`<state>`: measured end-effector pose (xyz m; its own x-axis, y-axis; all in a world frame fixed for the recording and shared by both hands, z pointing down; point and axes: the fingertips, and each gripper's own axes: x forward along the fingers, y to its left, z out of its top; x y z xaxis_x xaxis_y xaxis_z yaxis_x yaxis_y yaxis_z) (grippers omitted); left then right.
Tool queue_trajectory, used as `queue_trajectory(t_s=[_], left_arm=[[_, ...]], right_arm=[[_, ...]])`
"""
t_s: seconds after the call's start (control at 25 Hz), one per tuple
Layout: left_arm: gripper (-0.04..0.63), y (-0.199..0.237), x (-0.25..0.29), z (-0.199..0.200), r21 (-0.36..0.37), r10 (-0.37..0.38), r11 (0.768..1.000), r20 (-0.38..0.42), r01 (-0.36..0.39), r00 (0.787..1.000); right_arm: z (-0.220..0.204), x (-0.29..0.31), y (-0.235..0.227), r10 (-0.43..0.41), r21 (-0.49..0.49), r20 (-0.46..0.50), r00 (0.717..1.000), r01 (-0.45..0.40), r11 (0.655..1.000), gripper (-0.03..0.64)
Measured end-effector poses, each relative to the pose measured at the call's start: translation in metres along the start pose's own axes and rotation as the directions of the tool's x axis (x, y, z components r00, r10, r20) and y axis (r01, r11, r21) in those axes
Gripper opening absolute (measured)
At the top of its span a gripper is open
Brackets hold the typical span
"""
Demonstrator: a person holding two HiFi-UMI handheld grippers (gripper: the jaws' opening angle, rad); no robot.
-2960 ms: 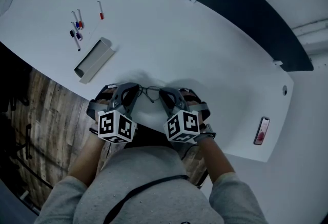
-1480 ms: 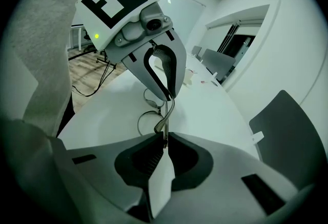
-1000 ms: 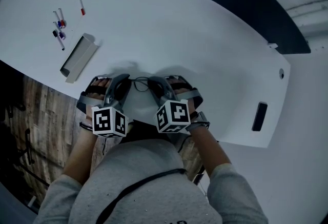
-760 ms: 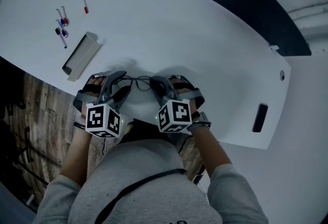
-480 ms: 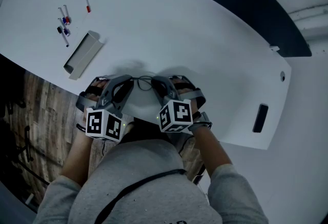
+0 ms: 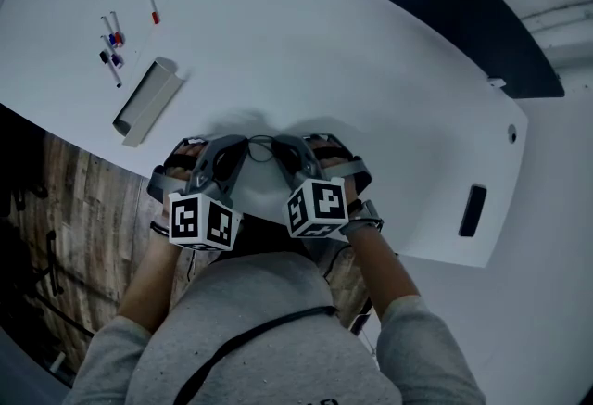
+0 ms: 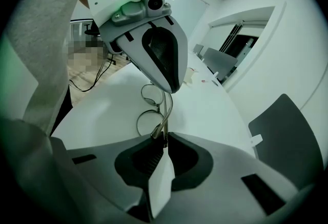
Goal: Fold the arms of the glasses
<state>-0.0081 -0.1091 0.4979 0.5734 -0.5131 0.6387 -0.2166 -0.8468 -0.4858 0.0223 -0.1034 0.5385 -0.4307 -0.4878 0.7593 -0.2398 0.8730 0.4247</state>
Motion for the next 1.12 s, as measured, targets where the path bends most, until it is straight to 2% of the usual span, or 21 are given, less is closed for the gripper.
queue_trajectory(t_s=[0.32, 0.52, 0.72, 1.12], left_arm=[[0.014, 0.002, 0.007, -0.003, 0.037, -0.016, 0.999, -0.035, 0.018, 0.999], [0.014, 0.004, 0.011, -0.003, 0.052, -0.014, 0.999, -0.045, 0.017, 0.999], [0.015, 0.003, 0.011, -0.004, 0.066, -0.011, 0.998, -0.052, 0.014, 0.999], [0.015, -0.004, 0.009, -0.008, 0.073, -0.013, 0.997, -0.077, 0.019, 0.997]], right_arm=[[0.000, 0.002, -0.004, -0.002, 0.011, 0.016, 1.000, 0.002, 1.000, 0.041], [0.001, 0.000, -0.003, 0.033, 0.053, 0.055, 0.998, -0.036, 0.998, 0.045], [0.001, -0.004, -0.007, 0.053, 0.106, 0.082, 0.995, -0.062, 0.992, 0.132], [-0.010, -0.018, -0.011, 0.028, 0.170, 0.088, 0.996, -0.043, 0.985, 0.137]])
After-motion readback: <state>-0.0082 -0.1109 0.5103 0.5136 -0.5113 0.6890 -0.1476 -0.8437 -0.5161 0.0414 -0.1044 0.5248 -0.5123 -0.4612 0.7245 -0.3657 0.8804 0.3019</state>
